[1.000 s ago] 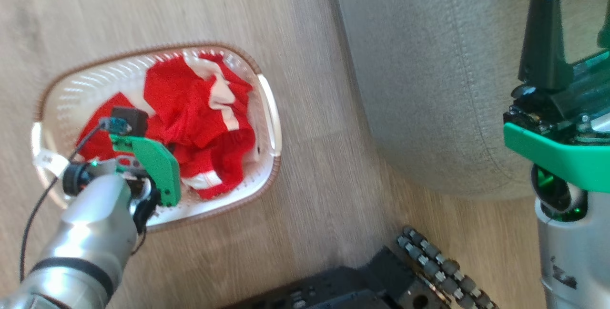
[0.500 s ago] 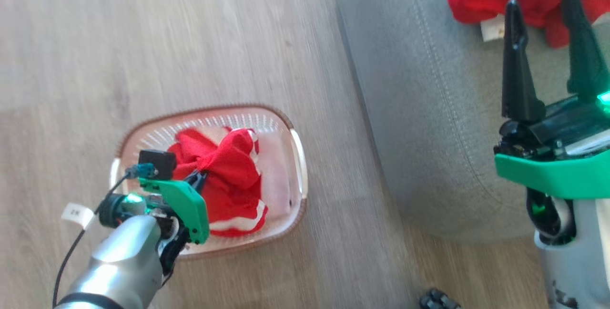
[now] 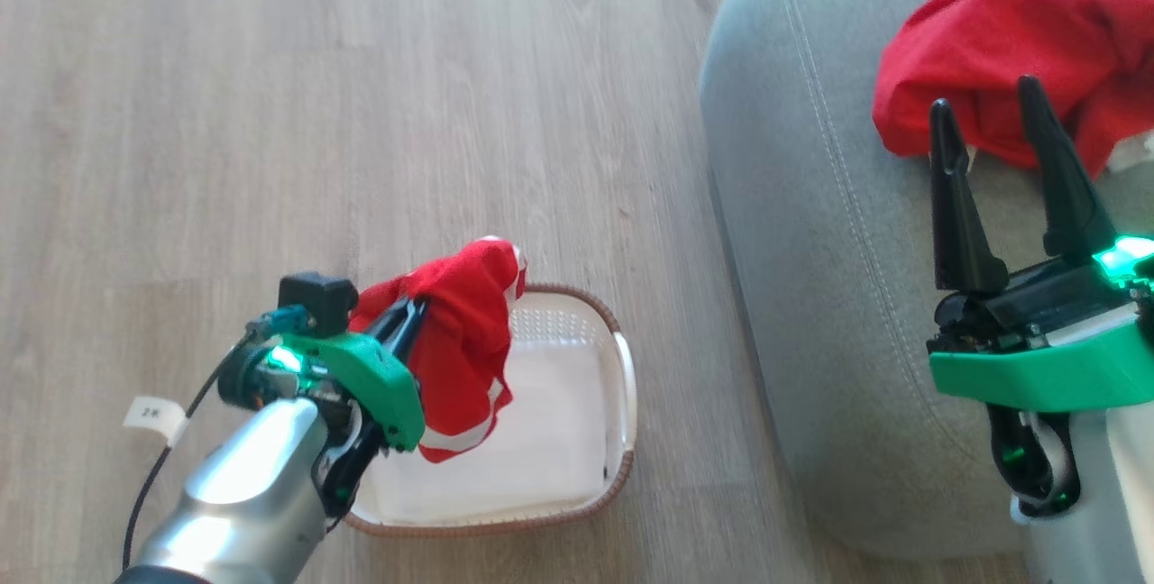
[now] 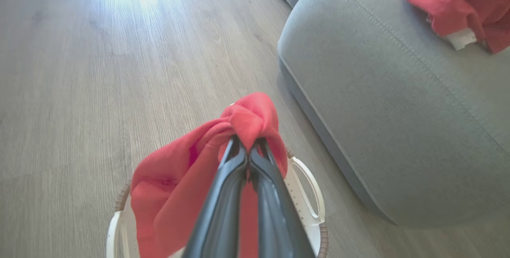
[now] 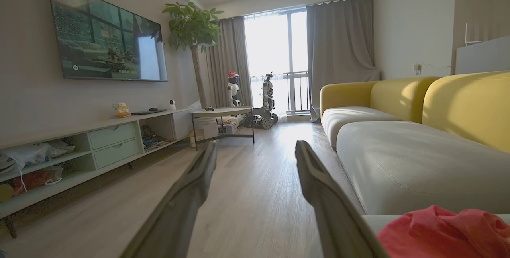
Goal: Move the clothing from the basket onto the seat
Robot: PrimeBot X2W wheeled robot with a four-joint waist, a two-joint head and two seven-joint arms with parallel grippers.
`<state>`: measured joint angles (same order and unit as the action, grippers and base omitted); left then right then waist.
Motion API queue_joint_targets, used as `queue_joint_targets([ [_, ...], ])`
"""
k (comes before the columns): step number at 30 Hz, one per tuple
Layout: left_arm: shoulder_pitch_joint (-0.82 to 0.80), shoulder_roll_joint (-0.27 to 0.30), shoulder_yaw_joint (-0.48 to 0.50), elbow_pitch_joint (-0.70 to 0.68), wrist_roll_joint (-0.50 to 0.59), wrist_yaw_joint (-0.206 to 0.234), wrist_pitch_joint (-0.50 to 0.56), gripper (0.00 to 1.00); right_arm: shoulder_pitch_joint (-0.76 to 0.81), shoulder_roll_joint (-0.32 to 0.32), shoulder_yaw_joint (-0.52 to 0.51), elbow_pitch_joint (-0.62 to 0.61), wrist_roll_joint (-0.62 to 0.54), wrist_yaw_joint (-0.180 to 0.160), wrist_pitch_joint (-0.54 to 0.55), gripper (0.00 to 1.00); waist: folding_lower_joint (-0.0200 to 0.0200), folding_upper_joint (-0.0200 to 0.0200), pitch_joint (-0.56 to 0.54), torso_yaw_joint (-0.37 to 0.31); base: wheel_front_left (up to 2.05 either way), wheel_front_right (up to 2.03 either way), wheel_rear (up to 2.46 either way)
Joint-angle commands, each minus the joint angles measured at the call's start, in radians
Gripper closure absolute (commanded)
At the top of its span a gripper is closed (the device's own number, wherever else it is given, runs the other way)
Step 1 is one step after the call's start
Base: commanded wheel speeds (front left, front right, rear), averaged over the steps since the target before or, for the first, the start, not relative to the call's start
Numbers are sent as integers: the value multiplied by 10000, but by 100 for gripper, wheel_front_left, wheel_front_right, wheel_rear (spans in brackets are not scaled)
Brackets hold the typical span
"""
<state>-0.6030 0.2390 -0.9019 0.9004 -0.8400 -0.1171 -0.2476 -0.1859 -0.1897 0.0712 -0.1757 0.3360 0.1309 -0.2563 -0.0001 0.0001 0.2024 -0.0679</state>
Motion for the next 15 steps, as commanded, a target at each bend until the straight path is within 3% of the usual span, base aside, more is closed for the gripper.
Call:
queue_joint_targets([
  [1, -58, 405, 587, -624, 226, 142, -138, 100, 70, -127, 137, -254, 102, -2, 6, 0, 1, -1, -400, 294, 0, 0, 0],
  [15, 389, 1111, 1623, -4175, 1233, 915, -140, 100, 657, -155, 282, 272, 415, -2, 12, 0, 1, -1, -1238, 623, 0, 0, 0],
])
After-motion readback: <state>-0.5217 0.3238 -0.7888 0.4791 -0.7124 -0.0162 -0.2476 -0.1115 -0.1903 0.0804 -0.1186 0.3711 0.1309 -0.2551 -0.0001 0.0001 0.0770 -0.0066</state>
